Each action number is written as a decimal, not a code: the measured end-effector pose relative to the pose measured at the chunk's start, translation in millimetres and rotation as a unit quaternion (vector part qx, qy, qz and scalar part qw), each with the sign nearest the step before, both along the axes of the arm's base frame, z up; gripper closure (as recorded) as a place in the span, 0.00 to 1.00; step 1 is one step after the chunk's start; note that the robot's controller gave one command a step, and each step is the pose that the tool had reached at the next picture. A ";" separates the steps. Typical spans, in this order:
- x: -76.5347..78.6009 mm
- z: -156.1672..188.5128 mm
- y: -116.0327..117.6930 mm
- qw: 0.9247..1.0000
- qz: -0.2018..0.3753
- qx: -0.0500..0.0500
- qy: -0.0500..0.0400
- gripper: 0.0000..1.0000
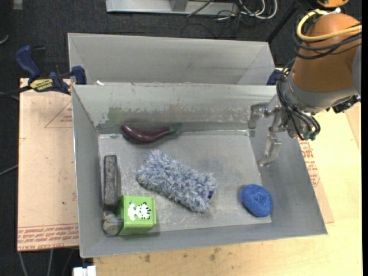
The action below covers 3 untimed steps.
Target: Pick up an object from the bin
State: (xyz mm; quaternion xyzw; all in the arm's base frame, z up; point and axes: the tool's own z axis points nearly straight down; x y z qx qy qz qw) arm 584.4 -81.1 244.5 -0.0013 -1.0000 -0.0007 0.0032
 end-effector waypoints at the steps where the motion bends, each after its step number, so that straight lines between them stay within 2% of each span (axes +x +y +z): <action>1: 1.4 4.9 0.3 1.000 0.001 -0.001 -0.004 0.00; 2: -28.2 -14.6 10.5 0.999 0.038 -0.001 -0.006 0.00; 3: -38.5 -30.4 19.0 0.999 0.053 -0.001 -0.005 0.00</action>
Offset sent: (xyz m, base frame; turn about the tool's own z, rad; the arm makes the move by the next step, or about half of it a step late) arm -0.0916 0.0311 -0.0579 -0.2252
